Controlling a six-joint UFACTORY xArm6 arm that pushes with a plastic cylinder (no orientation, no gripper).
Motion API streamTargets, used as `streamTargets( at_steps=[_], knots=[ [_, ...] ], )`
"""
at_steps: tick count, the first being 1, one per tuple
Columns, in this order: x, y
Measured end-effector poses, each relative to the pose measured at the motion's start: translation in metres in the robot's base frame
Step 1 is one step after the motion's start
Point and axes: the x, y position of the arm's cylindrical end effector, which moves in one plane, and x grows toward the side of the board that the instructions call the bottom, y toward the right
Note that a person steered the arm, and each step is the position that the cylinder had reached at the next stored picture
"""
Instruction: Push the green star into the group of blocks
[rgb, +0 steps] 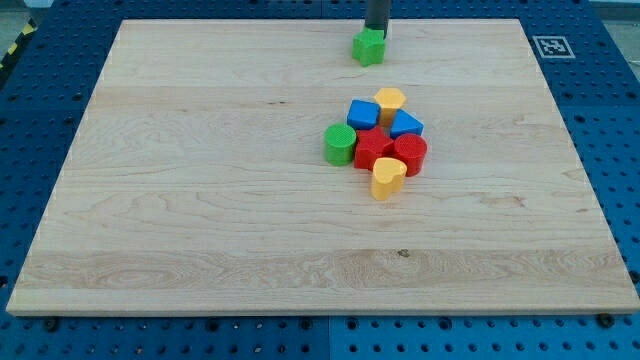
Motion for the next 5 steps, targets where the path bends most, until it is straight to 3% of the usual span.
streamTargets(
  at_steps=[4,5],
  knots=[
    [0.105,-0.046],
    [0.086,-0.042]
  ],
)
